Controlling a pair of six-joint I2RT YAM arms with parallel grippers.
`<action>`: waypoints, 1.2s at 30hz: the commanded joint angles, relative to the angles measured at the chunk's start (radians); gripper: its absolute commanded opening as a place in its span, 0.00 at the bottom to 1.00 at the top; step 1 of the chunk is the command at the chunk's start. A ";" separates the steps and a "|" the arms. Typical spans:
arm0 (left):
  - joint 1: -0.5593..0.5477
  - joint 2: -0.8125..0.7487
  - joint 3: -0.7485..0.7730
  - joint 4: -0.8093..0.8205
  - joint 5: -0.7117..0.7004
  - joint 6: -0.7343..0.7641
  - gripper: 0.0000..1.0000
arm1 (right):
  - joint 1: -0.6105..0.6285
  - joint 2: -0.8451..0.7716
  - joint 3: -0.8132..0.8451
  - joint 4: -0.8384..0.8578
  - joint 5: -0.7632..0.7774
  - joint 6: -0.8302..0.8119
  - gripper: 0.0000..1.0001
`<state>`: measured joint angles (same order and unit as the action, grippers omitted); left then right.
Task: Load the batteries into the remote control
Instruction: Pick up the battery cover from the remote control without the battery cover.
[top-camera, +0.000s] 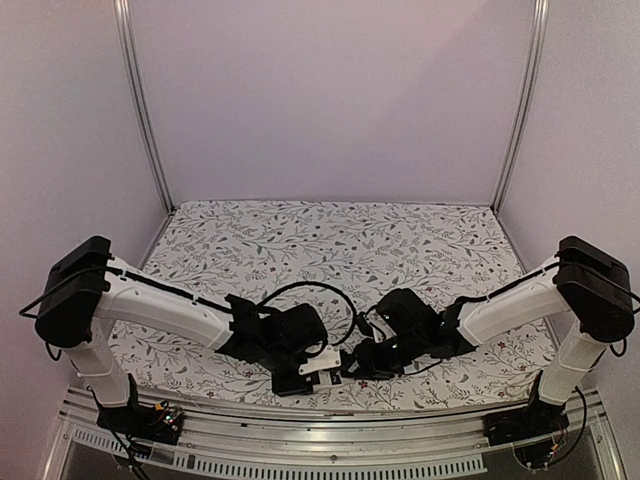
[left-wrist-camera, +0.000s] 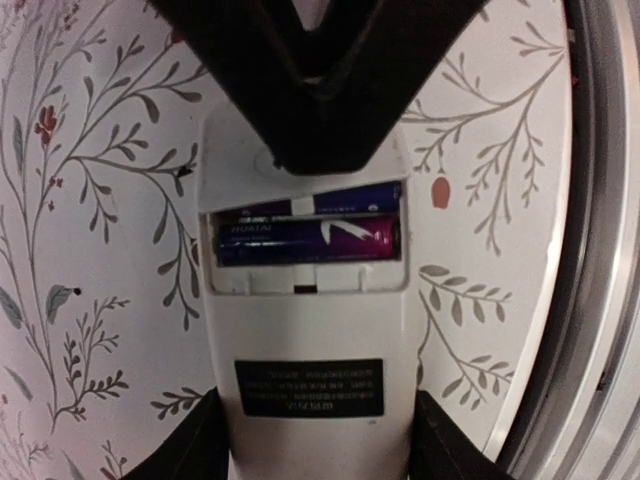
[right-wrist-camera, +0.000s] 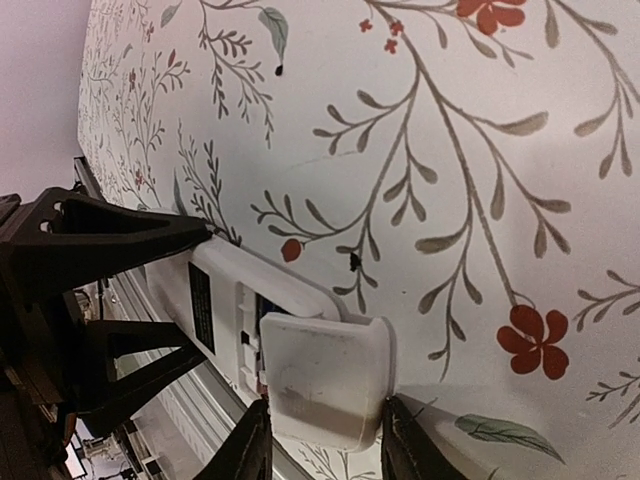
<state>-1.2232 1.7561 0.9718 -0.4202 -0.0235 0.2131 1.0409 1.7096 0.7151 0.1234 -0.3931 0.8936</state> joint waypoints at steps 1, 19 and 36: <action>-0.051 0.041 0.012 0.017 0.074 0.013 0.45 | 0.016 0.022 0.005 -0.057 0.049 0.033 0.37; -0.057 0.053 0.049 -0.023 0.030 -0.017 0.44 | 0.047 0.019 0.083 -0.154 0.093 0.010 0.32; -0.056 0.054 0.056 -0.017 0.043 -0.030 0.45 | 0.059 0.043 0.143 -0.164 0.092 0.013 0.29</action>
<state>-1.2503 1.7844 1.0130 -0.4473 -0.0334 0.1852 1.0813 1.7210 0.8135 -0.0597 -0.3061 0.9131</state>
